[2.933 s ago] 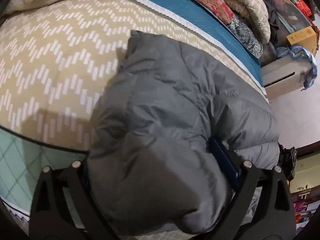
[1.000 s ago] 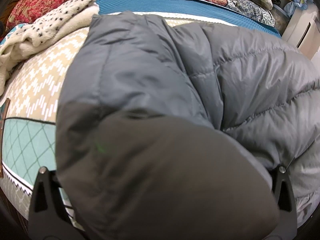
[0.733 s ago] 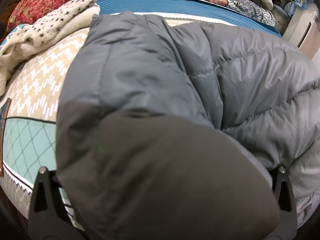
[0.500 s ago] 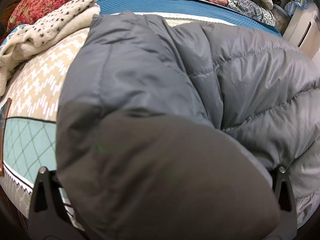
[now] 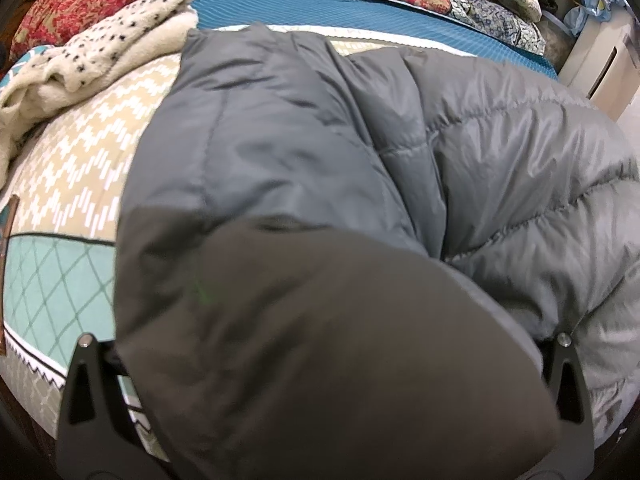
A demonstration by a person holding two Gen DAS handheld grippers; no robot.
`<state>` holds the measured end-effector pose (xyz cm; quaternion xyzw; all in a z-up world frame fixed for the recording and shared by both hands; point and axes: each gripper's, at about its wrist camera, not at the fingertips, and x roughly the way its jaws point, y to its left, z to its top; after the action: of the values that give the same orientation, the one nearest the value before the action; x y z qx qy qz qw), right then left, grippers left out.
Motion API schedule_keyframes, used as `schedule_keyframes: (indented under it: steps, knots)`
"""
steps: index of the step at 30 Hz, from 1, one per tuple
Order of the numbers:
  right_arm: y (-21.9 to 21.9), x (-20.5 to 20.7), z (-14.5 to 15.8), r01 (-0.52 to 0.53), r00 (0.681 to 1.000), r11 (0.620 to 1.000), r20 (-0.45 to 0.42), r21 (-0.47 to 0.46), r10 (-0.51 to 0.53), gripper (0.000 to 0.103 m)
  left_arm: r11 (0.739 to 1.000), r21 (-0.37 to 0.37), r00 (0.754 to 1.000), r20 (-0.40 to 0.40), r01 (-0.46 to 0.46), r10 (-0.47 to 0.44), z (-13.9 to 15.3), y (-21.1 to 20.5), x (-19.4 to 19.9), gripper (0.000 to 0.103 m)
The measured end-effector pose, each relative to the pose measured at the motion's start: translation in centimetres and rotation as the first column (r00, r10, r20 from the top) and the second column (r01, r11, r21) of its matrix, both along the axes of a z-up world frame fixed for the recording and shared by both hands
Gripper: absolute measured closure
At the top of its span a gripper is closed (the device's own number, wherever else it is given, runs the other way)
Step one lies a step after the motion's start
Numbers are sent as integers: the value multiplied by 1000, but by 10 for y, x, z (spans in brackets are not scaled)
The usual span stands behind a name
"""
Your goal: Fold large clothes
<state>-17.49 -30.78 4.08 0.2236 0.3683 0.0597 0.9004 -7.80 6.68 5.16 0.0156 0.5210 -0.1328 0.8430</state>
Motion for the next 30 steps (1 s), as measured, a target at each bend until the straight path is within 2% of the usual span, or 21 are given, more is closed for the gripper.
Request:
schedule_keyframes:
  steps: [7,9,11,12,14,15,17,20,23,30]
  knots:
    - [0,2,2,-3,1000,1000,-10,6,3,79,999,-3,998,-45,-38,38,6,1,-1,5]
    - [3,4,4,9,999,1000,-35,-13,-9,79,999,2,998,-55,-43,43,10,-2,-2,13]
    - [9,6,10,31,997,998,-72,-51,-35,79,999,12,998,-53,-33,34,17,-7,-6,34]
    - [12,7,14,36,996,997,-80,-61,-41,77,999,24,999,-45,-24,25,23,-10,-7,40]
    - [16,7,23,27,997,997,-64,-68,-32,50,999,35,1000,-28,-10,11,35,-16,-9,61]
    - [19,8,30,21,998,996,-50,-82,-25,43,1000,19,1000,-17,3,-2,46,-19,-9,66]
    - [19,10,41,6,1000,996,-26,-91,-8,22,1000,-11,1000,-5,21,-21,65,-25,-6,75]
    - [6,13,64,13,999,998,46,-69,-10,14,999,-29,999,32,43,-42,90,-42,2,78]
    - [-13,21,89,46,992,996,120,-78,-37,13,995,-54,993,78,90,-86,118,-71,20,79]
    - [-86,64,144,162,960,979,248,-123,-127,13,976,-21,956,205,217,-208,169,-190,84,79]
